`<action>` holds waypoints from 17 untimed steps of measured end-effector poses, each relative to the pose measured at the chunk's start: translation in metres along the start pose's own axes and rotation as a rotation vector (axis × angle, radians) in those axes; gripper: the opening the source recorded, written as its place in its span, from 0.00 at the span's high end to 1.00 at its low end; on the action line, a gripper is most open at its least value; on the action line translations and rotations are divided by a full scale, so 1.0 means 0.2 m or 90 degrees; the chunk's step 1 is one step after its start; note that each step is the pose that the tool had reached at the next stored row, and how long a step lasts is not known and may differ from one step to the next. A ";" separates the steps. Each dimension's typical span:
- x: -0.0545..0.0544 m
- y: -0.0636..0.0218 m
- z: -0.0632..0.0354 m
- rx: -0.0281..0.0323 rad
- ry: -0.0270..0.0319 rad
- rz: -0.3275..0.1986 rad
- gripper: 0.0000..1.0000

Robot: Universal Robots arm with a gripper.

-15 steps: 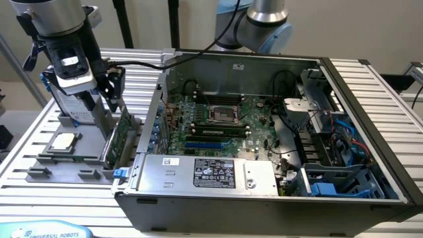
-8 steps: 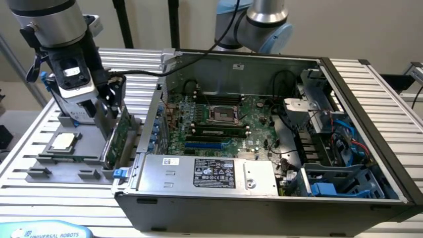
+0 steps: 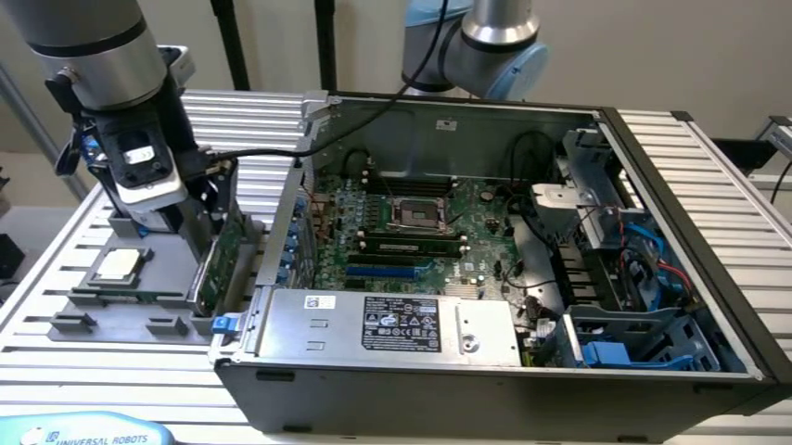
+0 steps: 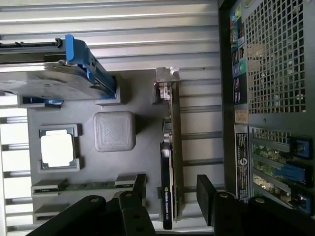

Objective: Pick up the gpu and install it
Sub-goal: 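Pick up the gpu and move the gpu toward the slot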

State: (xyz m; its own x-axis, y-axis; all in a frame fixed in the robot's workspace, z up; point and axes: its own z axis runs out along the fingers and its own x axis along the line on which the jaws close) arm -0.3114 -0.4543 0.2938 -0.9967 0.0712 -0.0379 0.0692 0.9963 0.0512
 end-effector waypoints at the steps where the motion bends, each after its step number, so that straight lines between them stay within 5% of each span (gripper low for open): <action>1: 0.00 -0.004 0.009 0.0000 -0.0002 0.000 0.46; 17: 0.00 -0.017 0.154 -0.0004 -0.0048 0.000 0.46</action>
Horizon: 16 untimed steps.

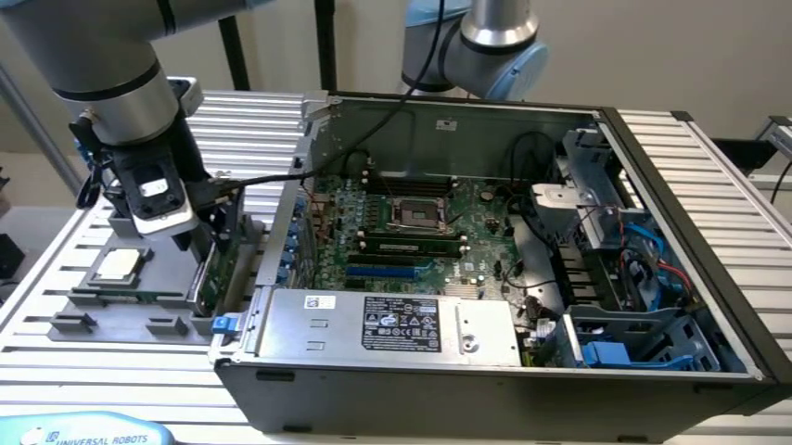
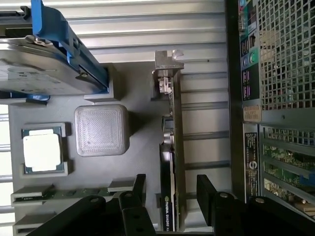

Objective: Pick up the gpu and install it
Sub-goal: 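Pick up the gpu and move the gpu toward the slot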

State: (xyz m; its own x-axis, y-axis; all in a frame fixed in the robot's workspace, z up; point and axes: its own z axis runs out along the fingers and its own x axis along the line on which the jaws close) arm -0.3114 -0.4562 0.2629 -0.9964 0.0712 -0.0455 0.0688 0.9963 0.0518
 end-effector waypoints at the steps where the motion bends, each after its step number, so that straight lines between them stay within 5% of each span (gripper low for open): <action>1: 0.00 0.000 0.009 0.0000 -0.0001 0.000 0.46; 16: 0.01 0.019 0.097 -0.0051 -0.0037 0.000 0.46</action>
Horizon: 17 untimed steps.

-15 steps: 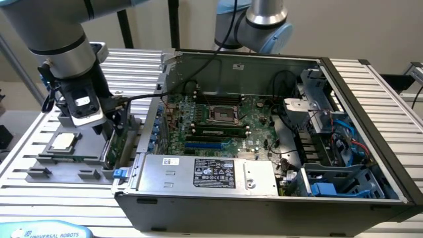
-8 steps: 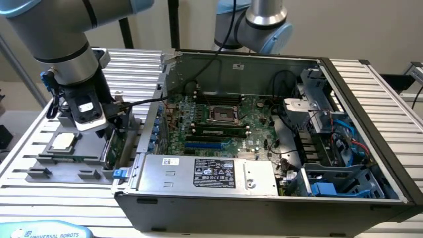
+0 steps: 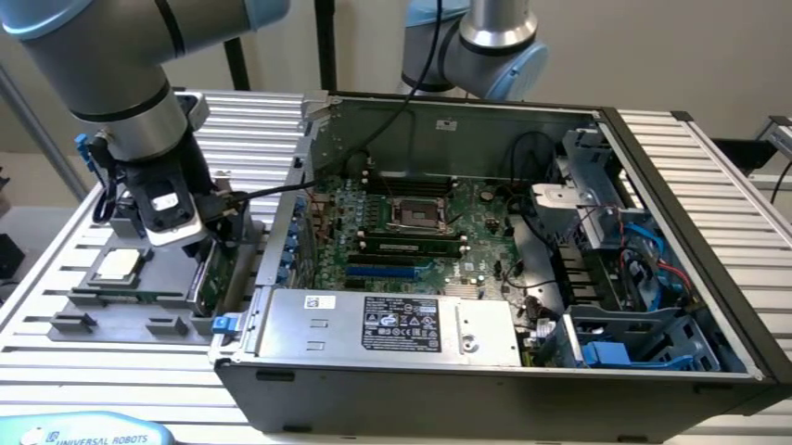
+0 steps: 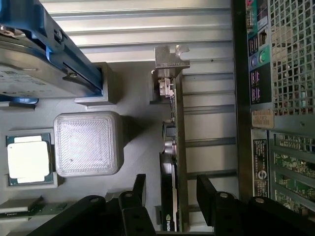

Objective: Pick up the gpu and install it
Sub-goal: 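Pick up the gpu and move the gpu toward the slot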

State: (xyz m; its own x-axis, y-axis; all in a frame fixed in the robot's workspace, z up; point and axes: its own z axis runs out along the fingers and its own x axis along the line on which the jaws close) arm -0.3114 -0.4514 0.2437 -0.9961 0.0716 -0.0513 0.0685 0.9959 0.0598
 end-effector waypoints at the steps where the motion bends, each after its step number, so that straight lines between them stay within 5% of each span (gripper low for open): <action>1: 0.00 0.006 0.001 0.0000 -0.0002 0.000 0.46; 9: 0.01 0.013 0.029 0.0020 -0.0076 0.001 0.46; 17: 0.01 0.012 0.036 0.0028 -0.0083 0.005 0.46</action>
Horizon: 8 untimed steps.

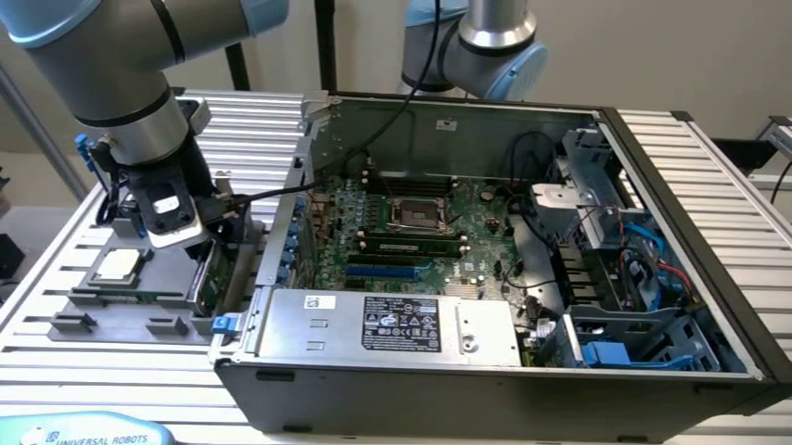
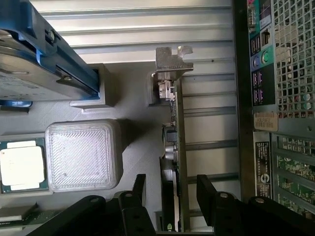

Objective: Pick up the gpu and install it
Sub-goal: 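Pick up the gpu and move the gpu toward the slot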

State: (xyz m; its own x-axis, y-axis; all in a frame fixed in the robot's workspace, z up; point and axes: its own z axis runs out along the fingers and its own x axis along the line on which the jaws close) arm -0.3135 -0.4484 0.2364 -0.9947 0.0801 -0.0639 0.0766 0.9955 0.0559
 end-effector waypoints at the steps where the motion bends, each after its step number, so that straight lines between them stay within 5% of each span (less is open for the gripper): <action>1: 0.00 0.000 0.000 0.0000 0.0000 0.000 0.46; 8: 0.00 0.000 -0.003 0.0000 0.0002 0.001 0.46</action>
State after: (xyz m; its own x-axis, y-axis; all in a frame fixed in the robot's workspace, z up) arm -0.3145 -0.4483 0.2370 -0.9947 0.0811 -0.0636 0.0776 0.9954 0.0559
